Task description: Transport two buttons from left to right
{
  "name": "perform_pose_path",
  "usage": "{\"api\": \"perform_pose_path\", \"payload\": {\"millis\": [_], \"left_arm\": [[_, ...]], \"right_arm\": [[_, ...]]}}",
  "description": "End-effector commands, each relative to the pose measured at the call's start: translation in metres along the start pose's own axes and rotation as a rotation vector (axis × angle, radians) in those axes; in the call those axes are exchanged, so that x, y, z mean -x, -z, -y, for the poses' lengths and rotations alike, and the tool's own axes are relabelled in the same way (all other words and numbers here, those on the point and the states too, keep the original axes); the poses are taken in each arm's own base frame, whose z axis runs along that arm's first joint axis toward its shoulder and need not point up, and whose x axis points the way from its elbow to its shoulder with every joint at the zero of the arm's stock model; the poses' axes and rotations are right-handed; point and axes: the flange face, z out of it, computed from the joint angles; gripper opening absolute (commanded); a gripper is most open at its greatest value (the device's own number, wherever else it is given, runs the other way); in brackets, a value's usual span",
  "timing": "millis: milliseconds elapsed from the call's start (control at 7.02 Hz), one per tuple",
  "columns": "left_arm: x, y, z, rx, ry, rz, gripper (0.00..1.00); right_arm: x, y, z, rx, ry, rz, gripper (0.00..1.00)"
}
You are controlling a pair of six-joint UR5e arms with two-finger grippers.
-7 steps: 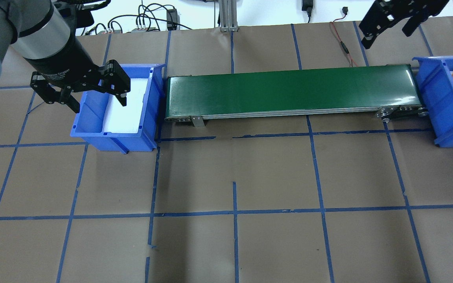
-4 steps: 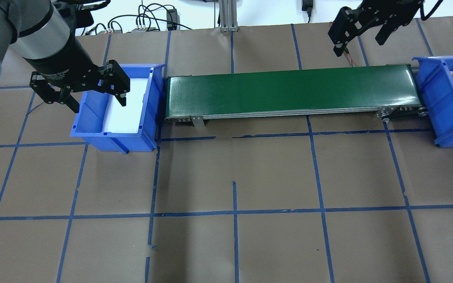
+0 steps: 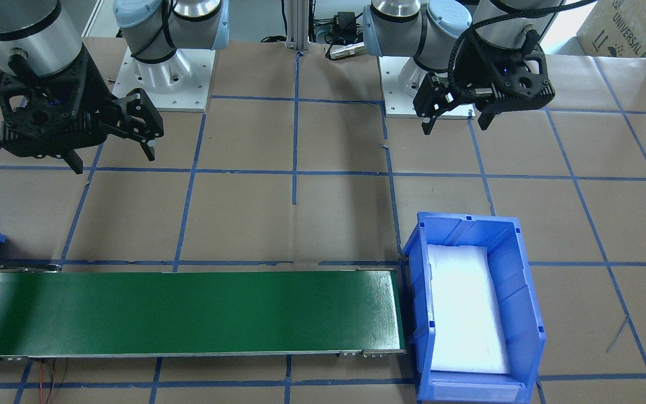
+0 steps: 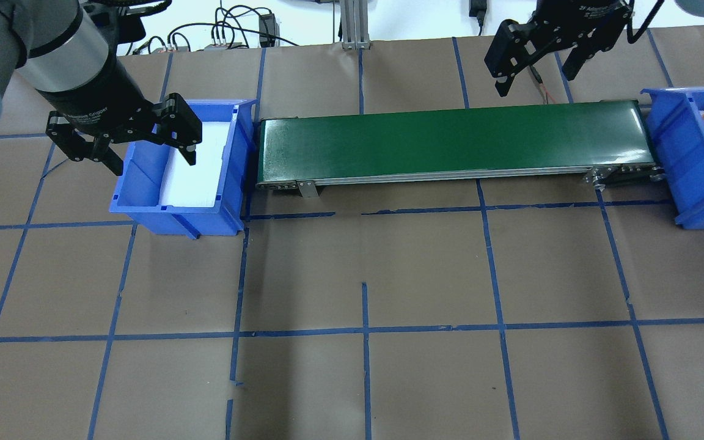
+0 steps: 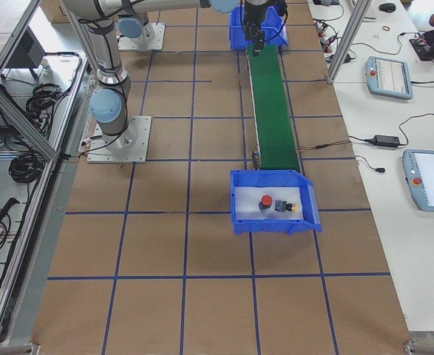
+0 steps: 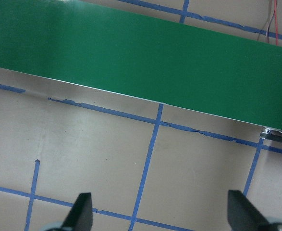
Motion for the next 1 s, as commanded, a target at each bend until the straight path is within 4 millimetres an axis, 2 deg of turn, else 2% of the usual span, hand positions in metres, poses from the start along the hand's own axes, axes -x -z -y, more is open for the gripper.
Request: {"api": "perform_pose_path", "payload": {"millis": [0, 427, 712, 854], "left_arm": [[-0.001, 0.000, 0.000, -0.001, 0.004, -0.004, 1.00], [0.000, -0.001, 0.000, 0.002, 0.001, -0.002, 1.00], [0.000, 0.000, 0.000, 0.002, -0.003, -0.004, 1.00], [0.001, 0.000, 0.000, 0.002, -0.007, -0.001, 1.00]], "right_arm": [[0.018, -0.002, -0.001, 0.004, -0.009, 0.001, 1.00], [0.013, -0.005, -0.002, 0.027, -0.004, -0.045, 1.00], [0.014, -0.024, -0.005, 0.059, -0.010, -0.036, 1.00], [0.012, -0.023, -0.004, 0.049, -0.013, -0.039, 1.00]]}}
